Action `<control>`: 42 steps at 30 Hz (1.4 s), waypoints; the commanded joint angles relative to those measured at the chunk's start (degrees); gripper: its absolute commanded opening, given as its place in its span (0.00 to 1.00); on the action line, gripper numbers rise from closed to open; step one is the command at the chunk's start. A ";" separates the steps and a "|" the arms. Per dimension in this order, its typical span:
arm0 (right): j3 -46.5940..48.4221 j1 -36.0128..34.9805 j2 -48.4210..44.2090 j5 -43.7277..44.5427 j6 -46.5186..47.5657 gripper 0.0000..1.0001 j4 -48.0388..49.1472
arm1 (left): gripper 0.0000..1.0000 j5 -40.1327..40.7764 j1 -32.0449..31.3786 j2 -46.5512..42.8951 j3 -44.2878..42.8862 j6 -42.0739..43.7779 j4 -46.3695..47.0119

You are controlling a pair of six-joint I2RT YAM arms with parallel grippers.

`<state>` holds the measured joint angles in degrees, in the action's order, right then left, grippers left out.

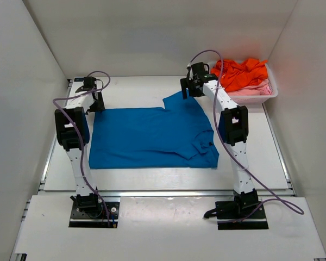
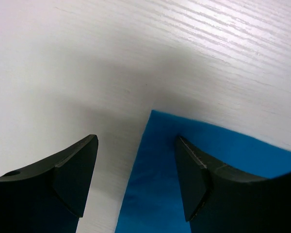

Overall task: Fold and stack the t-shirts
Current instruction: Grap the side of the flattened tshirt furthest away from the robot with both arms

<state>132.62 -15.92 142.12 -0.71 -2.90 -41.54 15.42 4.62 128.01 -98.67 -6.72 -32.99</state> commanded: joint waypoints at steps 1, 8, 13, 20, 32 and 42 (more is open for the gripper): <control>3.43 1.07 1.13 -1.57 -0.53 0.77 0.41 | 0.76 -1.62 -0.84 0.66 -2.40 1.27 -0.40; 4.67 1.69 3.16 -3.15 -1.85 0.80 -1.17 | 0.70 -6.71 -0.93 4.09 -7.06 0.66 -3.74; 5.19 2.30 3.95 -3.24 -2.55 0.84 -0.82 | 0.41 -8.56 -1.19 4.80 -6.45 0.57 -4.63; 8.97 2.83 8.15 -5.44 -2.73 0.85 -2.84 | 0.00 -9.35 -1.46 3.48 -2.58 0.31 -3.13; 11.61 3.09 9.75 -6.85 -4.23 0.03 -2.94 | 0.00 -10.49 -1.55 1.19 -0.55 0.31 -2.34; 11.70 3.35 0.89 -7.90 -3.35 0.00 -2.32 | 0.00 -12.35 -0.32 -5.74 0.14 -0.66 -2.61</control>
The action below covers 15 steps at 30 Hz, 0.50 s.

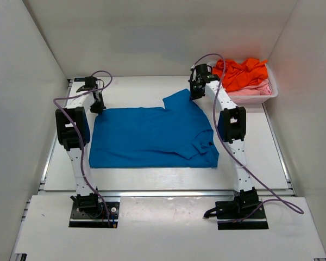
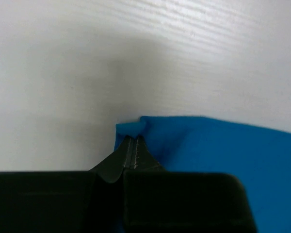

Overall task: Fold and stack the t-shirts
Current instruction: Grap the side of the flattened tshirt furthest away from the robot with both arms, then fold the other side of the tshirt into a rectangle

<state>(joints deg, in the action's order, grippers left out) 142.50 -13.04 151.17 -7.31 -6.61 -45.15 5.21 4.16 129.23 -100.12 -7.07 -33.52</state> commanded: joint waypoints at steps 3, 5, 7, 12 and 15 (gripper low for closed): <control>-0.72 0.12 -11.68 -1.57 1.69 0.00 1.64 | 0.00 -1.96 0.58 -9.25 2.55 0.31 -2.43; -2.82 -0.58 -14.93 -1.39 3.18 0.00 0.94 | 0.00 -2.84 0.84 -11.09 4.57 0.04 -1.91; -4.50 -1.28 -16.96 -0.60 4.14 0.00 0.32 | 0.00 -2.93 1.46 -13.20 6.67 -0.49 -1.64; -12.91 -3.92 -23.97 3.17 5.99 0.00 -1.88 | 0.00 -2.31 1.63 -19.88 14.06 -0.93 0.99; -24.93 -5.42 -31.52 4.41 5.74 0.00 3.02 | 0.00 -2.84 2.08 -23.92 20.11 -1.28 1.96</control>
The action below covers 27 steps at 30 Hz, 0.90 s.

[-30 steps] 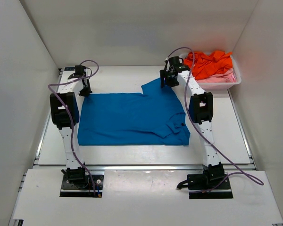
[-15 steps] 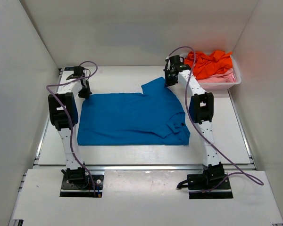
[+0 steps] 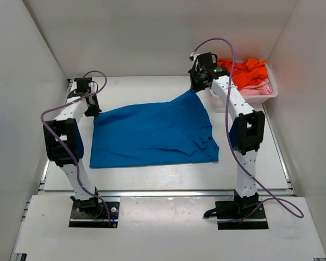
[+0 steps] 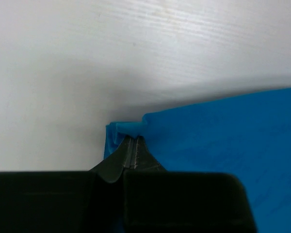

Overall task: Fold and stack the t-shirts
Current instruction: Fold the other side of the tshirt into a rectangle

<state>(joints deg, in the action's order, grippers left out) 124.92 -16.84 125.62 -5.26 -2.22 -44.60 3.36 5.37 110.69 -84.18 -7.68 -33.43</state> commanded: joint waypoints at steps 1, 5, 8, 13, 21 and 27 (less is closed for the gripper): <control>-12.81 -1.96 -7.40 2.10 1.51 0.00 4.50 | 0.00 -1.16 1.48 -6.18 4.98 -0.67 2.05; -27.26 -1.97 -16.81 0.51 0.29 0.00 11.28 | 0.00 -1.77 0.97 -13.13 14.11 -1.11 5.12; -39.63 -2.58 -22.69 -0.02 0.90 0.00 17.07 | 0.00 -1.33 0.70 -17.44 19.30 -1.11 5.92; -51.95 -1.18 -31.03 -0.46 1.52 0.00 24.11 | 0.00 -0.90 -0.26 -24.11 26.16 -1.45 6.98; -61.81 1.02 -39.22 -3.00 1.69 0.00 27.81 | 0.00 1.56 -0.79 -28.78 31.62 -0.93 6.80; -68.57 2.16 -44.84 -3.97 0.64 0.00 29.57 | 0.00 3.32 -0.80 -30.27 33.21 -1.11 6.44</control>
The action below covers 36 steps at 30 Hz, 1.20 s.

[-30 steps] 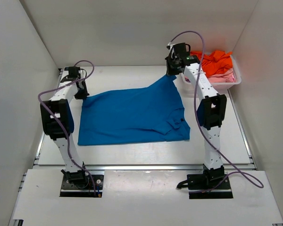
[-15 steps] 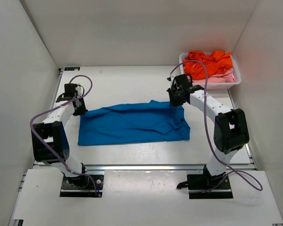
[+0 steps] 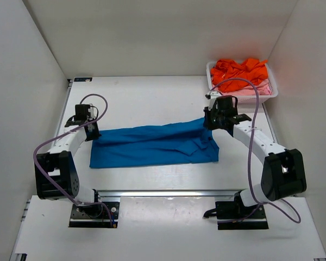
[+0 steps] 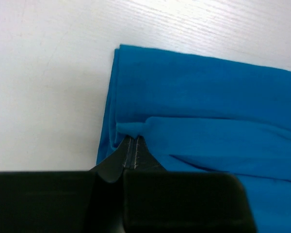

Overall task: Fold and stack the t-shirts
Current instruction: Fold the other side of the tshirt into a rectangle, then rotate the tshirt 90 degrees

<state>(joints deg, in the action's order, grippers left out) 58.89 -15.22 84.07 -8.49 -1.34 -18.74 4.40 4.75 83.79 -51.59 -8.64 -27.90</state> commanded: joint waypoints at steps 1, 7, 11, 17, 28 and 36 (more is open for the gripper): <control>-3.86 0.81 -3.74 -1.00 -0.76 0.00 4.06 | 0.00 2.71 0.08 -3.46 0.62 0.03 0.22; -9.14 0.28 -6.73 -1.44 -2.00 0.00 5.03 | 0.00 4.46 0.96 -3.02 0.97 -0.58 -0.14; -11.78 0.10 -7.96 -1.09 -3.31 0.01 5.30 | 0.00 5.44 0.78 -3.28 1.41 -1.20 -0.93; -18.45 -1.73 -12.61 -0.73 -8.58 0.21 4.77 | 0.67 7.19 0.78 -6.00 3.25 -2.25 -0.05; -22.68 -4.46 -18.34 0.24 -18.16 0.09 3.80 | 0.63 6.84 -10.01 -1.45 0.80 -0.50 -0.05; -19.18 -5.61 -3.33 -1.35 -21.86 0.00 6.79 | 0.55 9.75 -16.44 10.50 -2.02 -3.13 -2.24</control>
<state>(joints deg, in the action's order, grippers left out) 36.75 -21.06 75.88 -8.97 -20.84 -14.98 12.10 -10.96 91.74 -51.46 -10.57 -28.71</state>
